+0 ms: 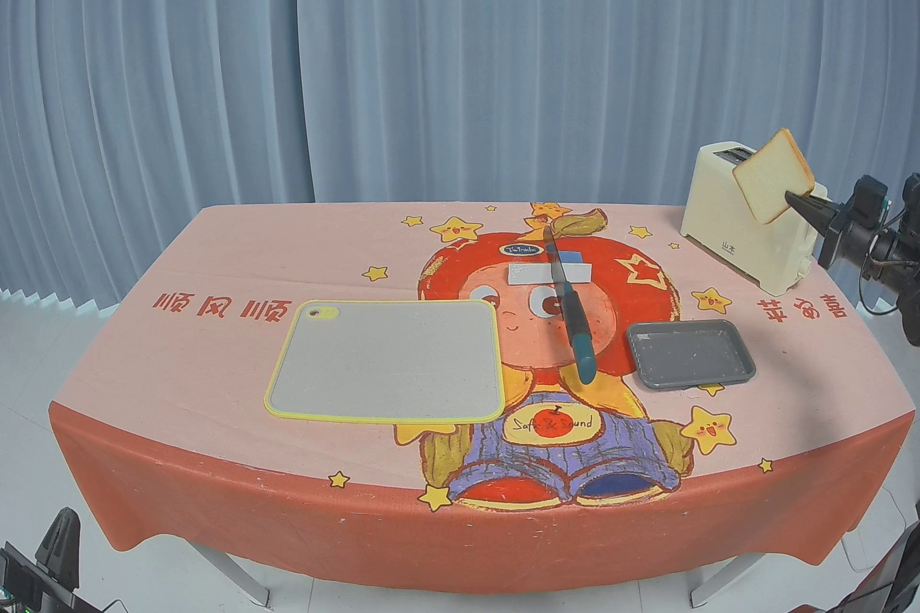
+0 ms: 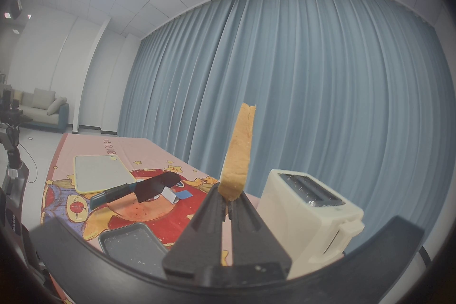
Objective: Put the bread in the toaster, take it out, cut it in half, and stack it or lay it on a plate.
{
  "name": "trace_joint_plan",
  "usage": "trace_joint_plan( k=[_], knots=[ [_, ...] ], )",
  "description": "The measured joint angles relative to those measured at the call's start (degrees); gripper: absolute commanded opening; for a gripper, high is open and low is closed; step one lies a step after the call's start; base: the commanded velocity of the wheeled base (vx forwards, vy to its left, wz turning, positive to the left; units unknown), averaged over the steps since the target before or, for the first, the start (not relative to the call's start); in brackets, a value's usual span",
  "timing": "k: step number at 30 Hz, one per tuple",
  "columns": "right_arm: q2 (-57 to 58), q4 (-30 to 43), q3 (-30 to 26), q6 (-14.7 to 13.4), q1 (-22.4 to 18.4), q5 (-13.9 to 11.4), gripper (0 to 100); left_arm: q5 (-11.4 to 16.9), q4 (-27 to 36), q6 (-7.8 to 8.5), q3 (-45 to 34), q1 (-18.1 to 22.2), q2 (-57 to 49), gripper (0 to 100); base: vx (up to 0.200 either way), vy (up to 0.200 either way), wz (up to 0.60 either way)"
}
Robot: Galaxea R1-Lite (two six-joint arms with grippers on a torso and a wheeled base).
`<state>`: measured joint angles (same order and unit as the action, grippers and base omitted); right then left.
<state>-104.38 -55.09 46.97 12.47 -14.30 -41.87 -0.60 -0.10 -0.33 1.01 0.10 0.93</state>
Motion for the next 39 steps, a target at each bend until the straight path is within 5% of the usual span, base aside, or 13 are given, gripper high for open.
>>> trace_joint_plan(
  k=[22, 39],
  knots=[
    [-0.8, 15.6, 20.2, 0.3, -5.4, -1.1, 0, 0.0, 0.0, 0.00, 0.0, 0.0, 0.0, 0, 0.000, 0.000, 0.00],
    [-3.5, 15.9, 25.4, 0.5, -8.1, -2.2, 0, 0.0, 0.0, 0.00, 0.0, 0.0, 0.0, 0, 0.000, 0.000, 0.00]
  ],
)
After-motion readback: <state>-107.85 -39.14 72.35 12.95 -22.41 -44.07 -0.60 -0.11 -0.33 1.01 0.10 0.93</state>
